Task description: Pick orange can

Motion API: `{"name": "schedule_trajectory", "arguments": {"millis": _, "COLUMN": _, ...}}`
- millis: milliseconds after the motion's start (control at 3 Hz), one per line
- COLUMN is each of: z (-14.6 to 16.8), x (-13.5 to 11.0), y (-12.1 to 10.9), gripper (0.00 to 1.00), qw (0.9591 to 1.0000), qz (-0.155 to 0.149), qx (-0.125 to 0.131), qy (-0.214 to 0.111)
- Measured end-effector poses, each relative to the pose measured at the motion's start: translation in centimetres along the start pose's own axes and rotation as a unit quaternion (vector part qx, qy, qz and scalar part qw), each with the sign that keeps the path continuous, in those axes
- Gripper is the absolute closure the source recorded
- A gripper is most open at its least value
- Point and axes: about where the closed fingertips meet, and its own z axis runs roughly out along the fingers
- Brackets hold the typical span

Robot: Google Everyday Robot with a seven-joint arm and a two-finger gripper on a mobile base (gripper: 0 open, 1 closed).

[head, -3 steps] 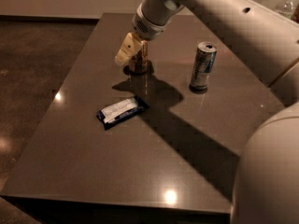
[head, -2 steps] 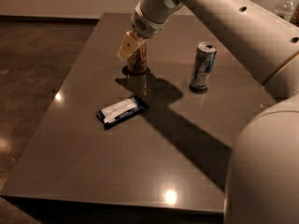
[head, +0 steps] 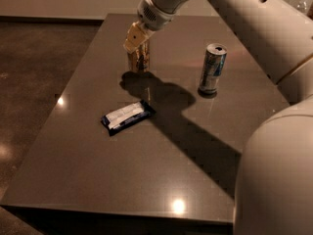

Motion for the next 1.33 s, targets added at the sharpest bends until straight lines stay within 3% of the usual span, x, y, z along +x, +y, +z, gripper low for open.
{"name": "schedule_trajectory", "arguments": {"millis": 333, "z": -3.8, "x": -1.5, "y": 1.3, "gripper": 1.00, "qw": 0.9992, "qz": -0.034, "qx": -0.010, "qy": -0.017}}
{"name": "schedule_trajectory", "arguments": {"millis": 667, "z": -7.1, "x": -2.8, "y": 2.7, "gripper": 1.00, "qw": 0.9965, "qz": -0.077, "qx": -0.013, "qy": -0.028}}
{"name": "schedule_trajectory", "arguments": {"millis": 1333, "z": -8.8, "x": -2.8, "y": 3.6, "gripper": 1.00, "qw": 0.9940, "qz": -0.101, "qx": -0.026, "qy": -0.032}}
